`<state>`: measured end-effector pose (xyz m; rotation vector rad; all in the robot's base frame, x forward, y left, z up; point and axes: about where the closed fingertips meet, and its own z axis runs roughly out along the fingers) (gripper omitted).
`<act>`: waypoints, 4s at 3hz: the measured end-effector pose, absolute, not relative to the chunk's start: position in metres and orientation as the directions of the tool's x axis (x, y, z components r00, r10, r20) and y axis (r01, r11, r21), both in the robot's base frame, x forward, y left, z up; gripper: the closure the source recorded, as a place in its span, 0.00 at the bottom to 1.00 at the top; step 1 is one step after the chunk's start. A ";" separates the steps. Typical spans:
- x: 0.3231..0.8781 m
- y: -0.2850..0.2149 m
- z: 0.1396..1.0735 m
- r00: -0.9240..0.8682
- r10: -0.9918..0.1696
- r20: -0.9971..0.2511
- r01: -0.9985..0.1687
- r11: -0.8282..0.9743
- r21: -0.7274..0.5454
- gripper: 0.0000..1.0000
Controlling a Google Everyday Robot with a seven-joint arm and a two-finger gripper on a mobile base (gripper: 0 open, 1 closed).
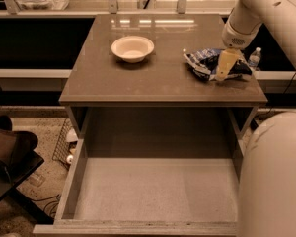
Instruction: Place blue chip bag into top drawer
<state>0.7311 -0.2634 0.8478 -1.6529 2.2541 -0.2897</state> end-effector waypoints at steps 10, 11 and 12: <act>0.542 -0.269 0.943 -0.251 -0.852 -0.460 -0.835 0.431 -0.343 1.00; 0.517 -0.244 0.932 -0.155 -0.820 -0.550 -0.880 0.368 -0.300 1.00; 0.505 -0.201 0.896 -0.075 -0.772 -0.631 -0.931 0.282 -0.233 1.00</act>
Offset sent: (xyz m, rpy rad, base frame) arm 0.0019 0.0076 -0.0173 0.0594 0.0354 0.0060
